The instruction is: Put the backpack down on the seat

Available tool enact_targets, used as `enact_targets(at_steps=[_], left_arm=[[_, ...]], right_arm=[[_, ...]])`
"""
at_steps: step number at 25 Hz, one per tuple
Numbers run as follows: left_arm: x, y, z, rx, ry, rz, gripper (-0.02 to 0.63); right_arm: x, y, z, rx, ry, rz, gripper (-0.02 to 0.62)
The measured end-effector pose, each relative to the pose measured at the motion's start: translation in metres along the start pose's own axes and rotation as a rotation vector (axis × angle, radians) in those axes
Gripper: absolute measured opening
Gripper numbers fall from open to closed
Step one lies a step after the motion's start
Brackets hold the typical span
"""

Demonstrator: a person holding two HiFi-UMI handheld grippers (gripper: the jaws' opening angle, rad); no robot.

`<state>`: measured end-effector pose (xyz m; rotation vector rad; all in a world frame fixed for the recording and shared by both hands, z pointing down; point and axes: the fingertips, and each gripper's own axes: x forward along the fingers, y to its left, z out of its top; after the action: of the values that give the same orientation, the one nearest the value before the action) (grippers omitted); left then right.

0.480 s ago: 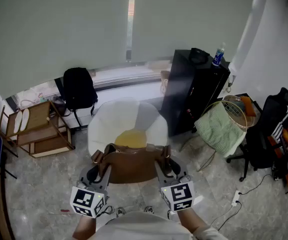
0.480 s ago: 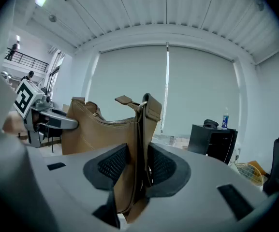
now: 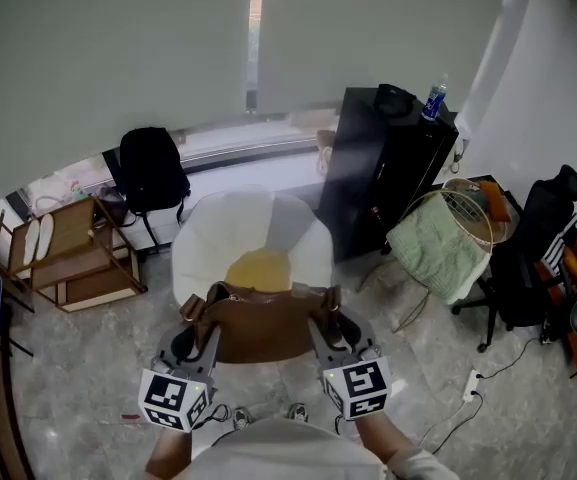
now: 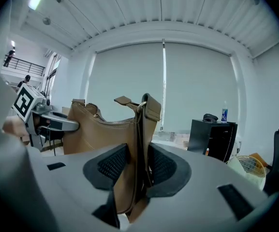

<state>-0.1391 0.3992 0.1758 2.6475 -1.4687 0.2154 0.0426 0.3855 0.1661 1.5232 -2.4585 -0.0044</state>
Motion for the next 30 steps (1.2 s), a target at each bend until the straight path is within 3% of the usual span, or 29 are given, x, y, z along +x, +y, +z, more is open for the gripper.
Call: enact_targets(at_steps=[12, 21, 30], left_arm=[[0.018, -0.032, 0.001, 0.001, 0.019, 0.026, 0.101], [0.035, -0.068, -0.012, -0.041, 0.046, 0.076, 0.101], [0.055, -0.044, -0.014, -0.051, 0.052, 0.069, 0.101]], right_arm=[[-0.012, -0.034, -0.012, 0.037, 0.005, 0.033, 0.156], [-0.024, -0.065, -0.028, 0.028, 0.021, 0.097, 0.156], [0.007, -0.068, -0.028, 0.051, 0.040, 0.093, 0.156]])
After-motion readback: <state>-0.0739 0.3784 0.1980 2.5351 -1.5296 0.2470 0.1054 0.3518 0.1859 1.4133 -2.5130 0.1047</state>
